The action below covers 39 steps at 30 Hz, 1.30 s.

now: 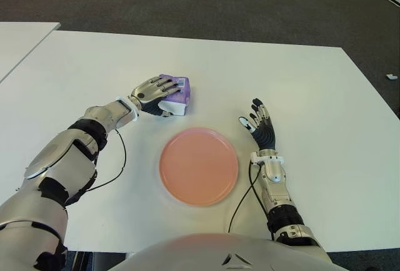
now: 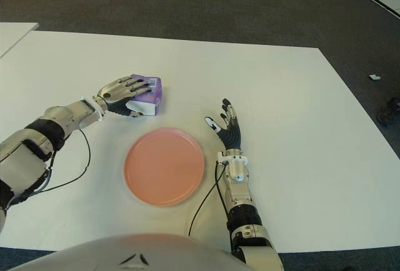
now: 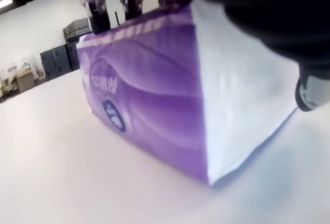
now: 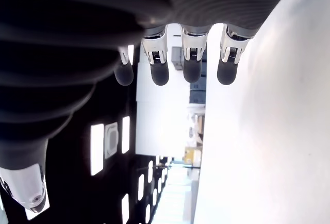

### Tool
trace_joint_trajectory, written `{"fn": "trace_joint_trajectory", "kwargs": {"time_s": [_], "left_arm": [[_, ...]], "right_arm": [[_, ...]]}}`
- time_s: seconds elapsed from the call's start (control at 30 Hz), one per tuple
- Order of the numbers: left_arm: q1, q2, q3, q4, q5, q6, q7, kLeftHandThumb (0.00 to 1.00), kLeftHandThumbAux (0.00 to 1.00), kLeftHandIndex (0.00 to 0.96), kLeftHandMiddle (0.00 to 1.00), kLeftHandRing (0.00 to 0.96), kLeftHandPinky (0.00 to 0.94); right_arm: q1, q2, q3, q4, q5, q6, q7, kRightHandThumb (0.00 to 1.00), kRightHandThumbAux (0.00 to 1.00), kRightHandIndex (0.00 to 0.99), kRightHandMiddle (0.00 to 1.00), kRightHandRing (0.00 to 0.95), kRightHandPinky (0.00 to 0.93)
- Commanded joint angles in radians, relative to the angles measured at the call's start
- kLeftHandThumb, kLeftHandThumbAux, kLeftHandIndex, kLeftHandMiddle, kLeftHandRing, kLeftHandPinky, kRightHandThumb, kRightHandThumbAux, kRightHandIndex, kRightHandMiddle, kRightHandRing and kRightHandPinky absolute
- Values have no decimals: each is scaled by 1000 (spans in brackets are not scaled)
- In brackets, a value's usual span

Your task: Put the tissue paper into the plate.

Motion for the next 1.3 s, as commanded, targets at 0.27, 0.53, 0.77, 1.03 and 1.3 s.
{"fn": "trace_joint_trajectory", "kwargs": {"time_s": [0.27,0.53,0.77,1.03,1.3], "left_arm": [[38,-92,-128,163,76,84,39,85,418,0,0,0,0],[27,-100,-171,187,79,103,77,95,457,0,0,0,0],[21,-102,-209,199,84,117,123,112,498,0,0,0,0],[24,-107,-212,209,57,121,176,196,551,30,37,31,66],[48,-125,-155,208,10,151,313,630,673,372,467,478,521]], "right_arm": [[120,19,9,101,-5,46,13,0,602,0,0,0,0],[115,20,8,106,-9,45,8,0,600,0,0,0,0],[110,23,7,109,-6,50,8,0,598,0,0,0,0],[107,24,8,110,-9,54,4,0,597,0,0,0,0],[105,23,8,114,-10,49,3,0,602,0,0,0,0]]}}
